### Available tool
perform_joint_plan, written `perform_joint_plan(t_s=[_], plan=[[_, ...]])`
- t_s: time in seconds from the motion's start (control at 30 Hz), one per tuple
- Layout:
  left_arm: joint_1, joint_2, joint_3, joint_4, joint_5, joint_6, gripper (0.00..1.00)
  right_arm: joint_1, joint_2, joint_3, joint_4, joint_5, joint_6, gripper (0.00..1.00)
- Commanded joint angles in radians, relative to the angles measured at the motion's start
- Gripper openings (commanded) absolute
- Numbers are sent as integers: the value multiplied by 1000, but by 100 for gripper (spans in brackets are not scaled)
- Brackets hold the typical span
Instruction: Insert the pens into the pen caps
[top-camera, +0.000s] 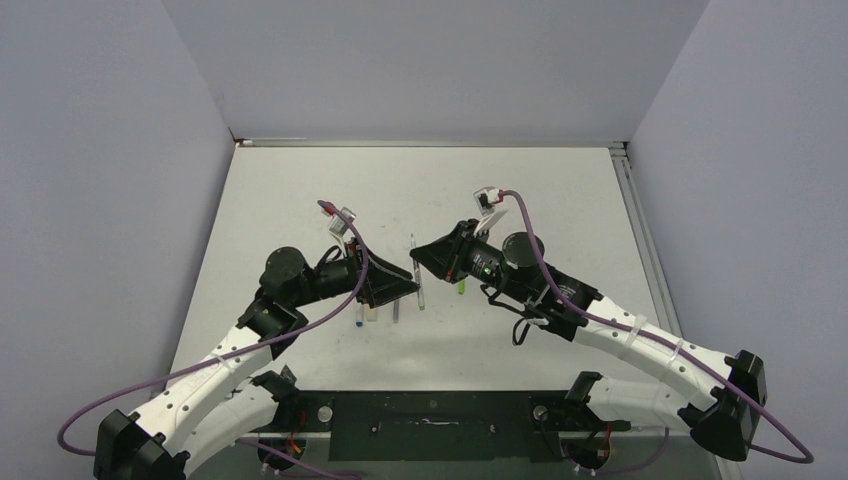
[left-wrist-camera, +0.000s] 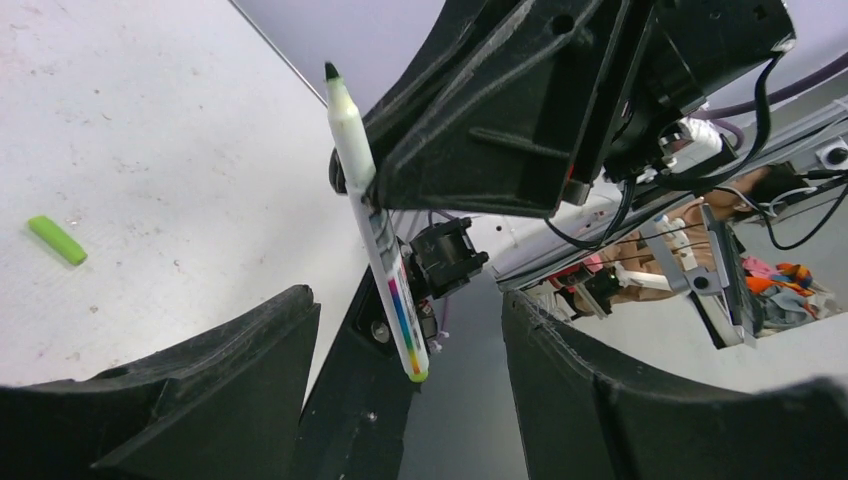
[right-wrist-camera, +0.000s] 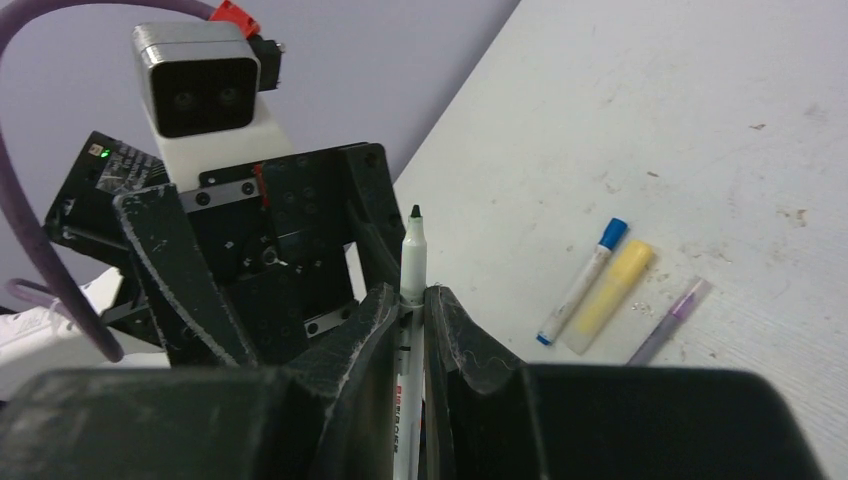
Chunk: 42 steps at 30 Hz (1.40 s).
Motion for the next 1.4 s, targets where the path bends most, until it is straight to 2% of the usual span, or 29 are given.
perform_joint_plan(t_s=[0.0, 0.13, 0.33, 0.53, 0.8, 0.87, 1.03, 1.07, 1.13, 1.17, 1.27, 1.37], plan=[[4, 17, -18, 197, 49, -99, 65, 27, -18, -27, 190, -12, 69, 5], [4, 21, -23, 239, 55, -133, 64, 43, 3, -32, 245, -17, 87, 5], [4, 18, -25, 267, 66, -153, 55, 59, 23, -30, 277, -26, 89, 5], [4, 32, -24, 313, 88, -179, 34, 69, 24, -23, 274, -23, 71, 5], [4, 39, -26, 360, 93, -202, 14, 77, 19, -1, 238, -38, 24, 5], [5, 34, -27, 363, 88, -202, 1, 81, 17, 6, 218, -38, 7, 5], [4, 10, -33, 346, 68, -189, 0, 90, -1, 11, 180, -27, -22, 5], [5, 5, -32, 334, 64, -183, 0, 90, -3, 17, 163, -23, -30, 9], [6, -2, -28, 302, 61, -162, 0, 90, -13, 38, 125, -7, -58, 28], [7, -5, -25, 281, 60, -148, 0, 89, -18, 43, 99, 5, -75, 33], [12, -21, -17, 187, 60, -90, 0, 89, -50, 74, 1, 57, -129, 47], [24, -53, -13, 56, 46, -9, 0, 89, -80, 101, -107, 137, -180, 54]])
